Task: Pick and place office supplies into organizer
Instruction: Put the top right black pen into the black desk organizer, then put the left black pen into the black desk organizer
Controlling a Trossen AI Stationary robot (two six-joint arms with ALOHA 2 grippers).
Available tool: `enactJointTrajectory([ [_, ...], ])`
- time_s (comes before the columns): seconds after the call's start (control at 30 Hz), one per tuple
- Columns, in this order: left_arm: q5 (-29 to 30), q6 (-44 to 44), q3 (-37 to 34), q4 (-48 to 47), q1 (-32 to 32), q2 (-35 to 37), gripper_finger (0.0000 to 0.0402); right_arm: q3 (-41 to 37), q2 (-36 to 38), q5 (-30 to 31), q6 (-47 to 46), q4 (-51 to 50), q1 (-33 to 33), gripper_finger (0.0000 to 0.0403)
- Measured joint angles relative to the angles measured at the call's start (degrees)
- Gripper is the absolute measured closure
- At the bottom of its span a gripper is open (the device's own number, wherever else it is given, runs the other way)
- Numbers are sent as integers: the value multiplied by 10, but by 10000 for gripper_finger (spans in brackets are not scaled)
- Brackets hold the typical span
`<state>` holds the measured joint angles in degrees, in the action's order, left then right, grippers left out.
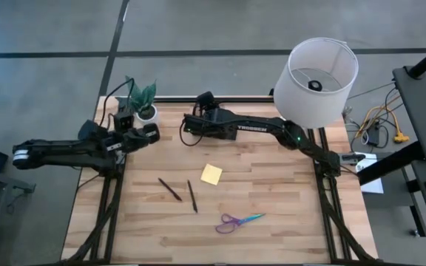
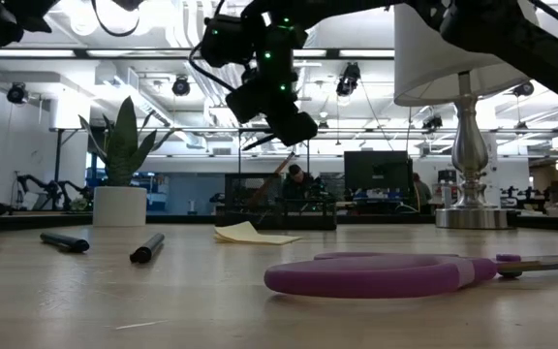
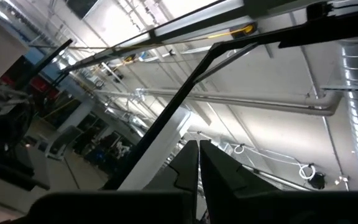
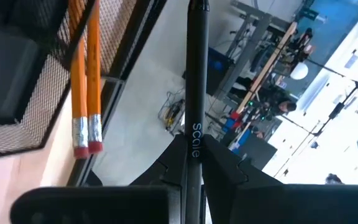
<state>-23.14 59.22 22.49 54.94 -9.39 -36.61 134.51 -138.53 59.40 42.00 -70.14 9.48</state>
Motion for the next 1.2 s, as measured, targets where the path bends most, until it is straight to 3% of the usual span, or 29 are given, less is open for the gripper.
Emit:
enactJointTrajectory([
  [0.43,-7,4,-49,0,0,13,402,-76,-1,-6,-11,4,3,378],
  [0.77,-15,21,-91,0,0,35,402,-78,-1,-9,-13,42,8,377],
  [1.2,-16,35,-120,1,0,92,402,-82,-2,-23,-13,74,6,303],
])
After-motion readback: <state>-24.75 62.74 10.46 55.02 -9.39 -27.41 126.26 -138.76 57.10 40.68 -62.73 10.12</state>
